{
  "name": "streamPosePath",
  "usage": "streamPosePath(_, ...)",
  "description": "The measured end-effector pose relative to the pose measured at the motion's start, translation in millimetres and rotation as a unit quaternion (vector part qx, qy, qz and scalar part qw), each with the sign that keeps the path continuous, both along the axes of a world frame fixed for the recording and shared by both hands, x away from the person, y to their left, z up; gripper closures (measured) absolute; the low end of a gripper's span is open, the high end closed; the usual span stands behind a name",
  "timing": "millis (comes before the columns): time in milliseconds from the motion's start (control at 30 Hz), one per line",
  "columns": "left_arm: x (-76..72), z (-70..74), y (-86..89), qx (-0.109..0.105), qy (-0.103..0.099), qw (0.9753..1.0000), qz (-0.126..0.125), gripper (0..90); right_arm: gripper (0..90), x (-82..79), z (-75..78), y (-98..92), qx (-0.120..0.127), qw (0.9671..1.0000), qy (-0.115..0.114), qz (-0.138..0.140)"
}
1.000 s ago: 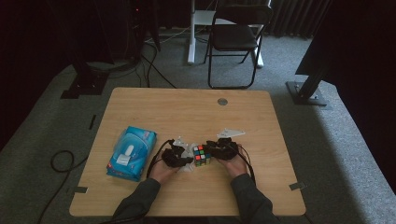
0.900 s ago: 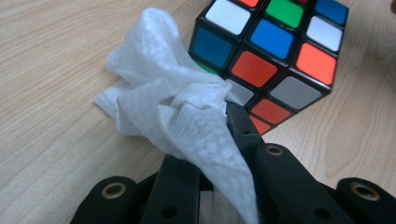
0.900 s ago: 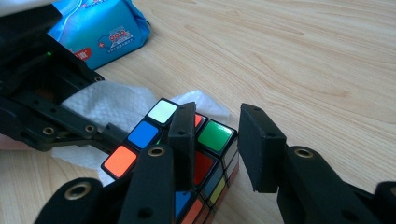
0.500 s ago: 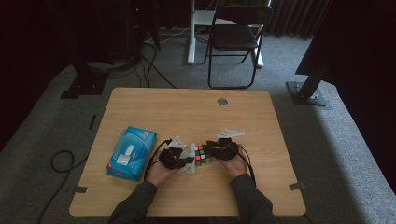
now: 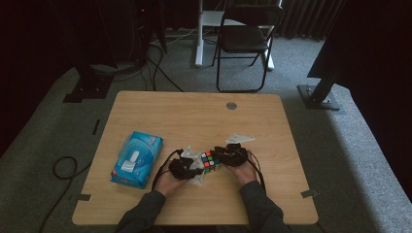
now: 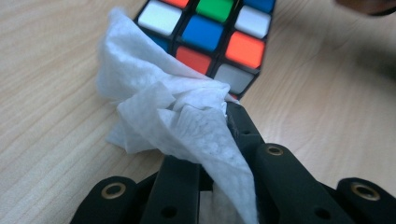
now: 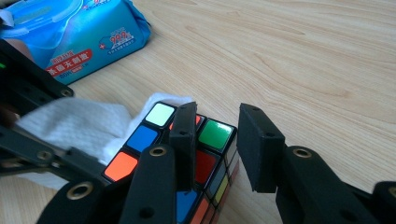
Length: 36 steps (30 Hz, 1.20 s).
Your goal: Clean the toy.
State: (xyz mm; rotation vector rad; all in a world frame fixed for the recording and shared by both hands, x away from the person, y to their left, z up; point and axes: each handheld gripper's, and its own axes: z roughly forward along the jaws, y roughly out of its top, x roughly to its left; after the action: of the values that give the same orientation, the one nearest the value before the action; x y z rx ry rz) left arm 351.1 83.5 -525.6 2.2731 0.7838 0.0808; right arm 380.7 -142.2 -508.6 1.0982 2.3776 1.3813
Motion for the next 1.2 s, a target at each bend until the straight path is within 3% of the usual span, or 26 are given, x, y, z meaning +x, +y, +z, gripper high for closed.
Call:
streamPosePath(67,0.9,-4.9,-1.5,0.006,0.002,1.0,0.002,84.0,68.2,-0.1,0.0,0.1,0.0,1.0,0.0,0.0)
streamPosePath(133,1.7,-7.8,-0.8,-0.003,0.003,1.0,0.004,84.0,68.2,-0.1,0.0,0.1,0.0,1.0,0.0,0.0)
streamPosePath(400,3.0,-5.9,3.4,0.003,0.0,0.9999,0.01,83.9,68.3,-0.1,0.1,0.2,-0.001,1.0,-0.001,0.0)
streamPosePath(600,13.2,-0.2,16.3,-0.008,-0.005,0.999,0.044,84.0,68.3,0.0,0.1,0.1,-0.001,1.0,-0.001,0.001)
streamPosePath(833,26.4,4.9,21.2,-0.02,-0.011,0.9977,0.064,84.0,68.2,0.1,-0.2,0.6,0.001,0.9999,0.001,0.01)
streamPosePath(1000,32.7,8.9,16.0,-0.023,-0.016,0.9975,0.064,84.0,67.9,-2.8,0.8,7.5,-0.004,0.9994,-0.002,0.033)
streamPosePath(1200,29.3,9.5,16.6,-0.022,-0.015,0.9981,0.055,84.0,64.0,-3.0,1.4,9.0,-0.01,0.9995,-0.004,0.03)
